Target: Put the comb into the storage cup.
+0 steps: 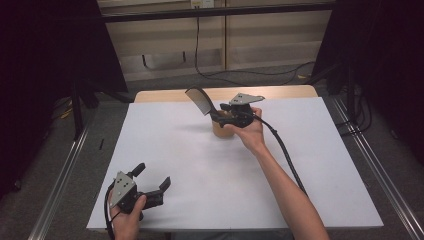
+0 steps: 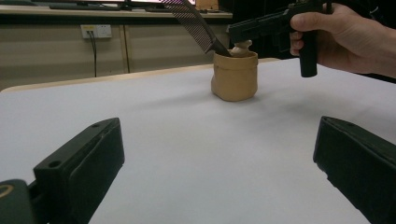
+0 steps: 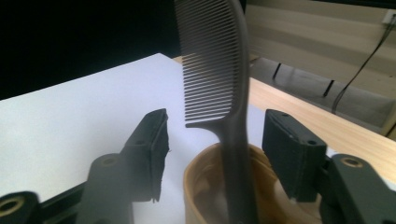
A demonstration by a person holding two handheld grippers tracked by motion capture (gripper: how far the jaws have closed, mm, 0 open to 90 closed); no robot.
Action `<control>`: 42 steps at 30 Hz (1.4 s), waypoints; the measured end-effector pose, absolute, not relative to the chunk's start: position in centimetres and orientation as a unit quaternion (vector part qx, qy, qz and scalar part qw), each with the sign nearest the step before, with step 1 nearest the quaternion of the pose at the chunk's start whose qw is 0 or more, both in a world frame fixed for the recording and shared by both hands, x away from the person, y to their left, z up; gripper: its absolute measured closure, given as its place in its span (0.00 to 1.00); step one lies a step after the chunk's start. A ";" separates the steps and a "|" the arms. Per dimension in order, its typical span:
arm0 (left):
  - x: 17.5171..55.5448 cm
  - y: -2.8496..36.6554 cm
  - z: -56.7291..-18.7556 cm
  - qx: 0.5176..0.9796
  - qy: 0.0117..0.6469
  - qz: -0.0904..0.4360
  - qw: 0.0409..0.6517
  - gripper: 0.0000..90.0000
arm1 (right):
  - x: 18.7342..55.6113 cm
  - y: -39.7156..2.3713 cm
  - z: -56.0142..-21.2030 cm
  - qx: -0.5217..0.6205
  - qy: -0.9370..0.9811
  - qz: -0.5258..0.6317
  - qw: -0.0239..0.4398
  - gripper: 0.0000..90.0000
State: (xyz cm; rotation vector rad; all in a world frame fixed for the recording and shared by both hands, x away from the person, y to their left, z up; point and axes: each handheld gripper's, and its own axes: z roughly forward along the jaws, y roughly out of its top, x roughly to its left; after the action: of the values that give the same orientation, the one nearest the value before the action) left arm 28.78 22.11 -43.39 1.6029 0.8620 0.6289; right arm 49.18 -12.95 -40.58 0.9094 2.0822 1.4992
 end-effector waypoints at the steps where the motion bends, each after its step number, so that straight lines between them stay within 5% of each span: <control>1: 28.8 22.1 -43.4 0.683 0.366 0.269 0.572 0.02 | 49.2 -13.0 -40.6 0.327 0.748 0.539 0.208 0.42; 21: 28.9 22.1 -43.4 0.680 0.373 0.272 0.570 0.02 | 47.7 -16.4 -39.2 0.370 0.715 0.548 0.227 0.05; 42: 28.9 22.3 -43.4 0.677 0.377 0.279 0.568 0.02 | 46.2 -18.1 -39.4 0.401 0.690 0.545 0.257 0.01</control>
State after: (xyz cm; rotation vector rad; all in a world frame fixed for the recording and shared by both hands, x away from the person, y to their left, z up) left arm 28.90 22.33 -43.36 1.5896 0.8861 0.6549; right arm 46.19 -18.10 -39.35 1.0874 1.8725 1.4783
